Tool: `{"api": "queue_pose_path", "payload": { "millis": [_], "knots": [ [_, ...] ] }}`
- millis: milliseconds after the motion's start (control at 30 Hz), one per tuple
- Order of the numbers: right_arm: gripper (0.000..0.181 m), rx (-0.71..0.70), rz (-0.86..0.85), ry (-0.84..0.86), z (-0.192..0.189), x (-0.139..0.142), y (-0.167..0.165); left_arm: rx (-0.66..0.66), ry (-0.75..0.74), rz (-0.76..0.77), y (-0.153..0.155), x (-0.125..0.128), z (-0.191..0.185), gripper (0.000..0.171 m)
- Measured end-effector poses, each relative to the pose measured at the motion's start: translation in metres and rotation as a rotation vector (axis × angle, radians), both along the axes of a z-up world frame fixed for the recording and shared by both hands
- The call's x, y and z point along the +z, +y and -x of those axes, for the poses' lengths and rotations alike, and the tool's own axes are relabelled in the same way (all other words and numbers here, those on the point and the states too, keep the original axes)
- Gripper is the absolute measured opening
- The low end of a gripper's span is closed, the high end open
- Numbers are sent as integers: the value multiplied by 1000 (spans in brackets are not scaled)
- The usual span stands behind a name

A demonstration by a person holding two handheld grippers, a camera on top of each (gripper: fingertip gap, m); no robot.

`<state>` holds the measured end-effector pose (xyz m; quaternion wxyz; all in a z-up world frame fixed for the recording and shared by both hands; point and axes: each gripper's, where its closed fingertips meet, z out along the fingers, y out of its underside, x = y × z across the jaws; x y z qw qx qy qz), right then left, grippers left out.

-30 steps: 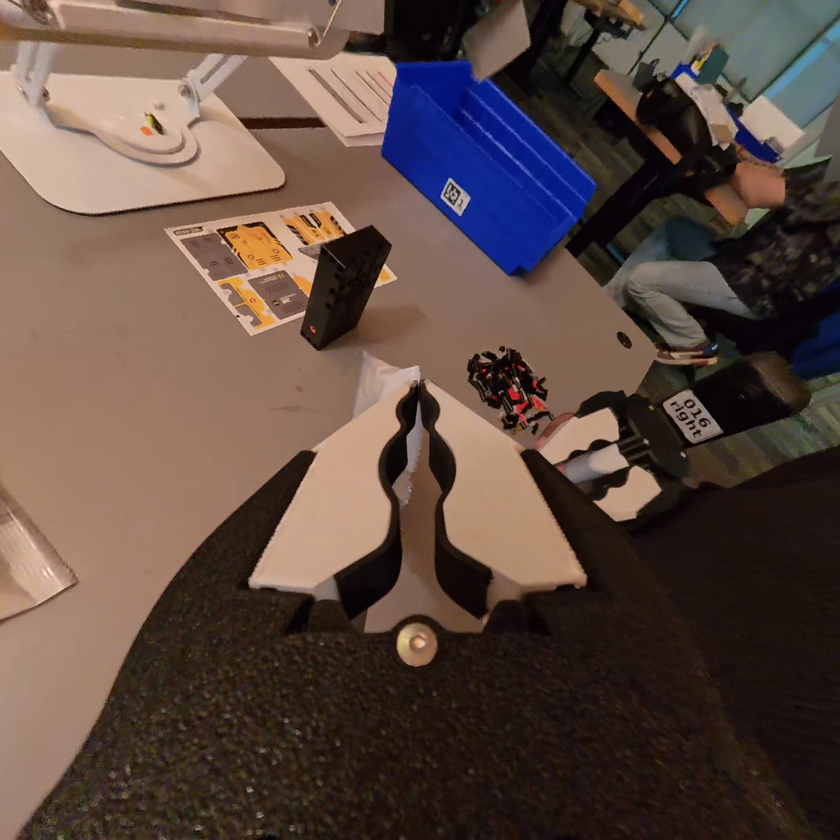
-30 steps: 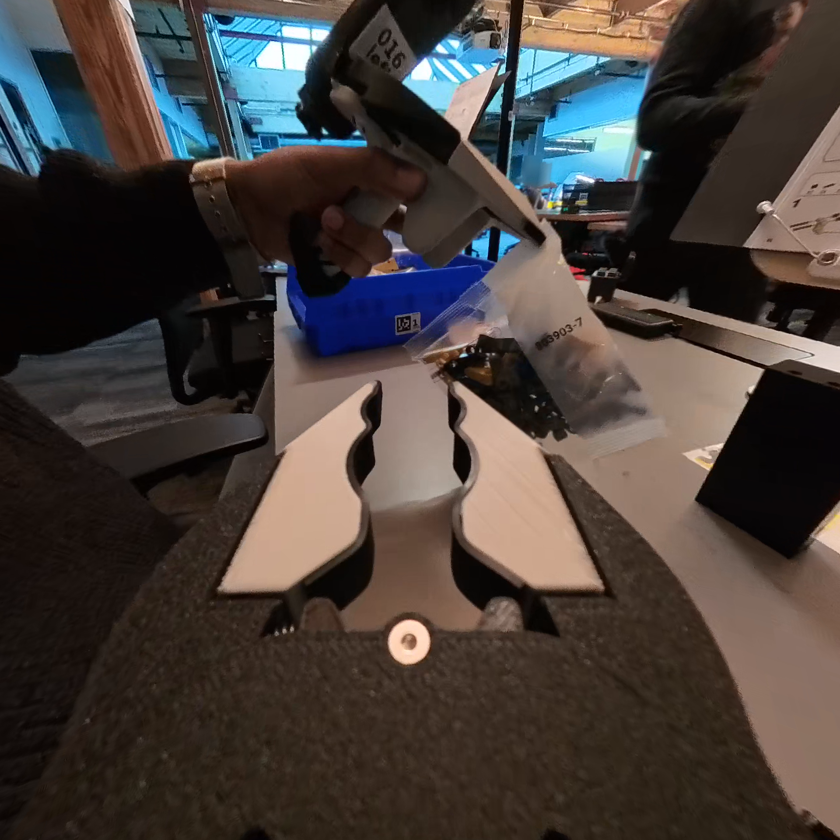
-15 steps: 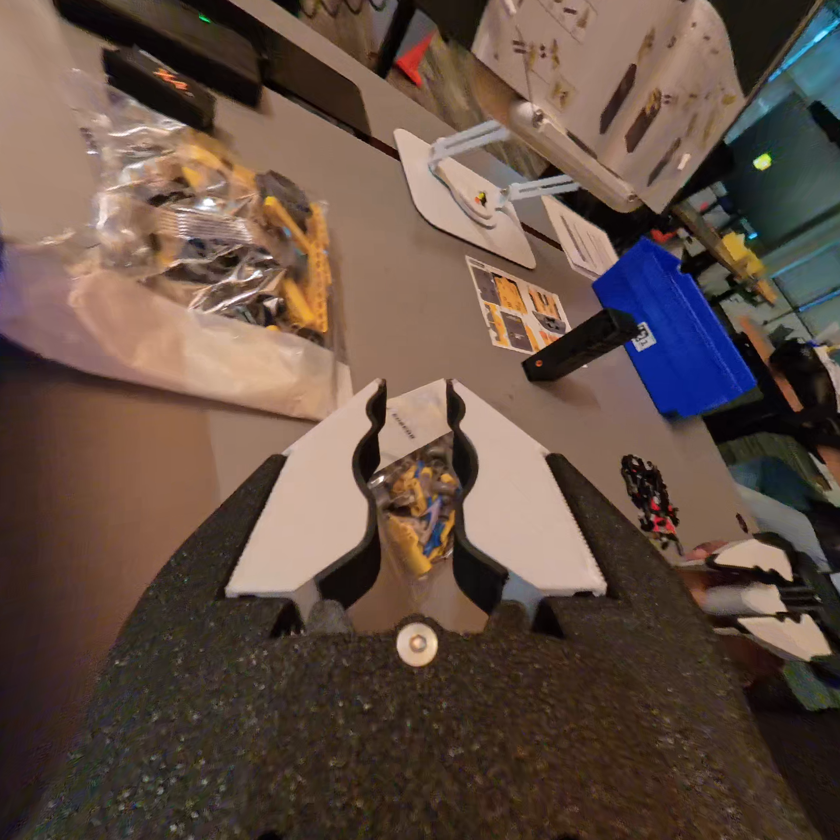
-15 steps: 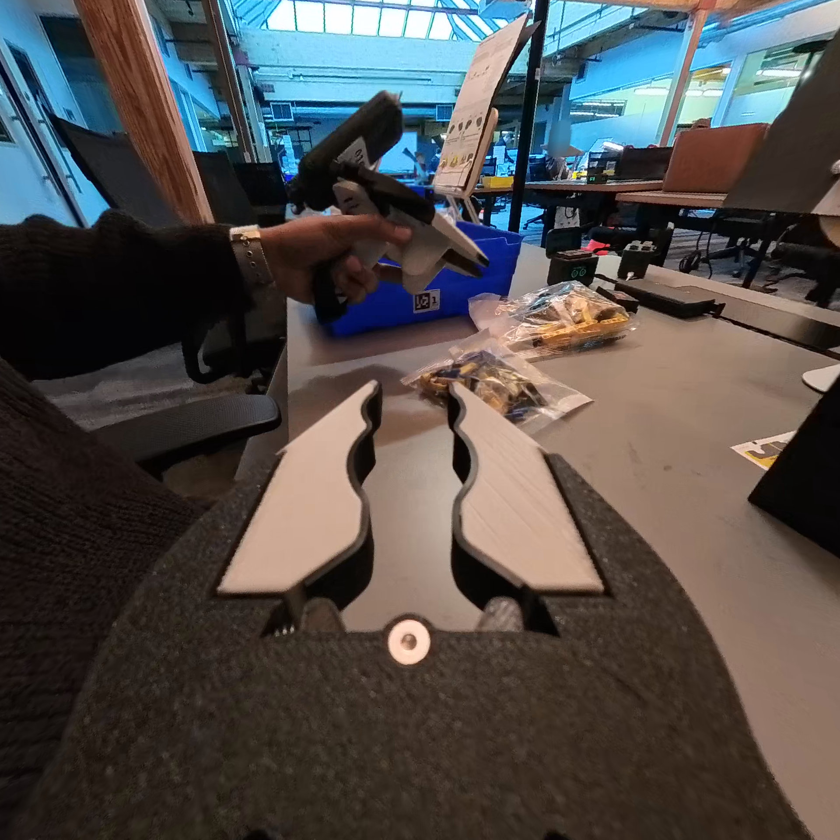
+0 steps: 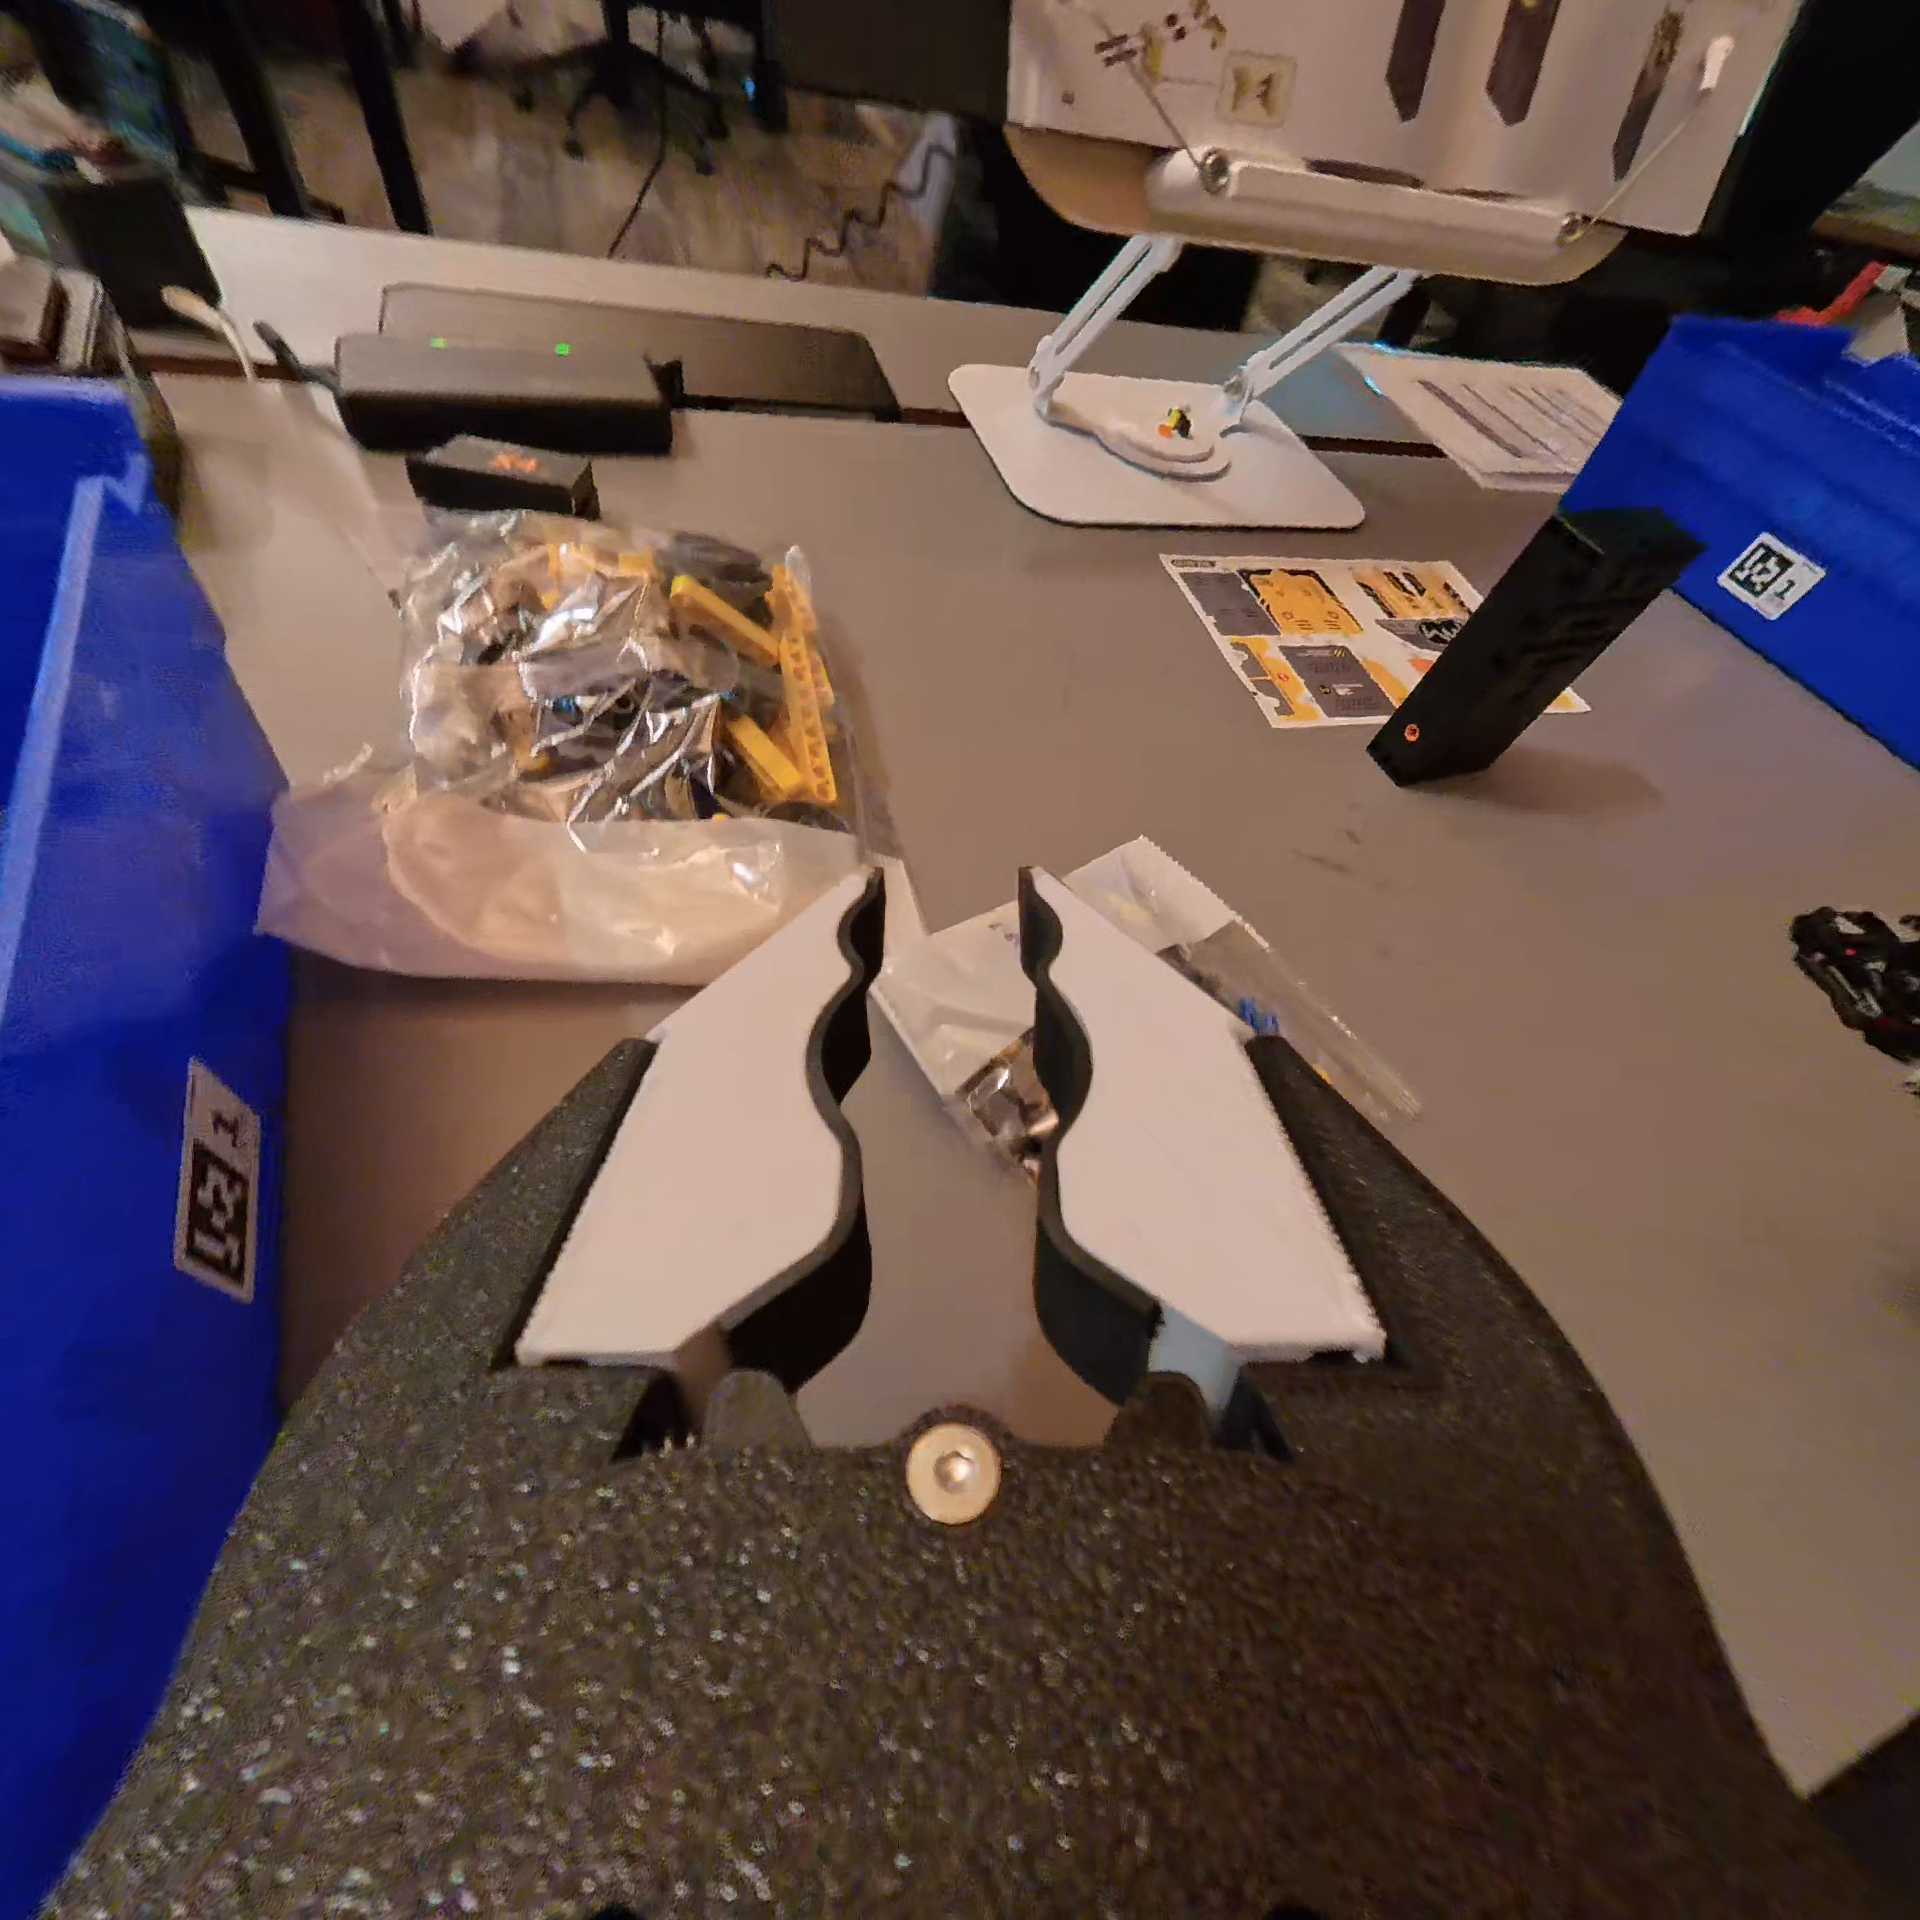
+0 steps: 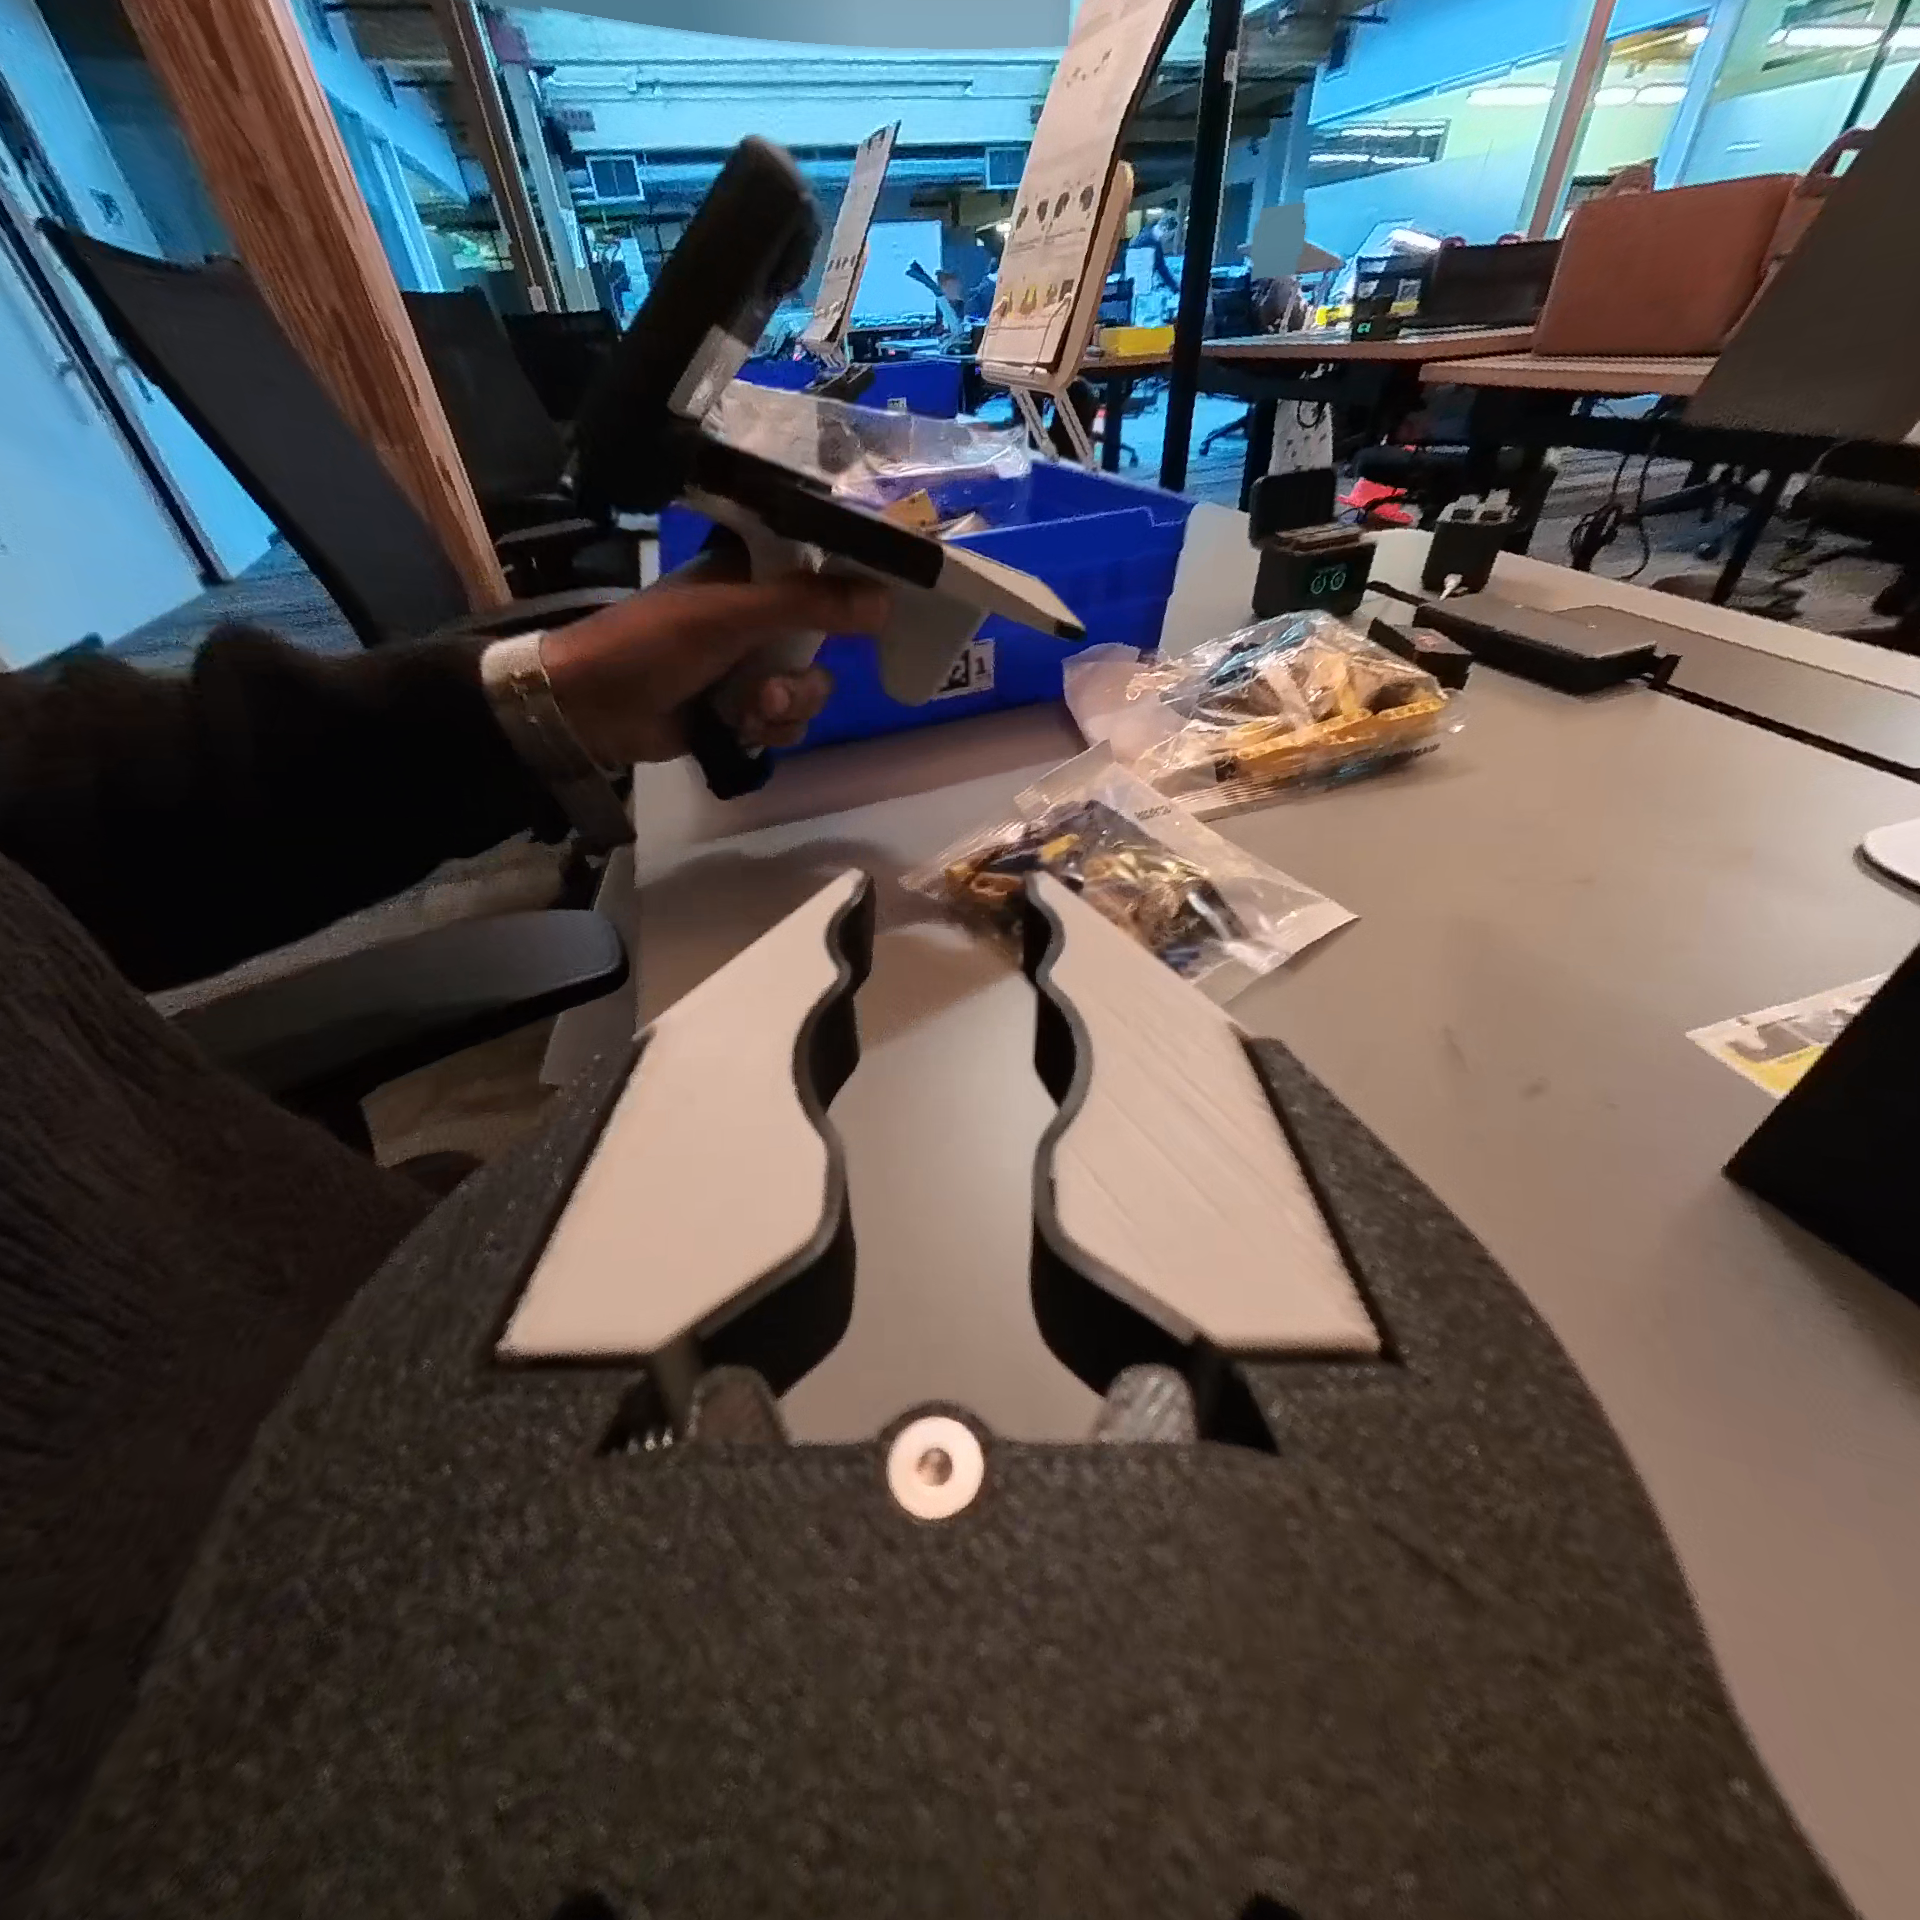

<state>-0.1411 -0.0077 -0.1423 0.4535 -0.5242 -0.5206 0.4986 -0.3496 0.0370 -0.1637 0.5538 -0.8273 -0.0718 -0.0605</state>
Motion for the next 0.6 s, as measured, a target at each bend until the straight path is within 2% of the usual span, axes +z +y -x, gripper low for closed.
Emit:
{"api": "queue_pose_path", "payload": {
  "millis": [133,233,333,433,500,600],
  "knots": [
    [27,7,-7,-13,13,9,9,39,82,-90,14,12,11,24],
    [27,24,-37,-35,26,17,13,40,21,-142,22,18,16,24],
    [28,2,-78,-42,42,29,23,34,-19,-176,27,12,16,24],
    [28,-19,-64,-15,59,36,35,19,5,-154,32,-2,15,24],
    [28,-15,-41,-31,73,25,43,1,-1,-145,37,-7,15,24],
    [28,4,10,-129,89,-8,48,-6,-14,-178,42,-2,18,24]
  ]
}}
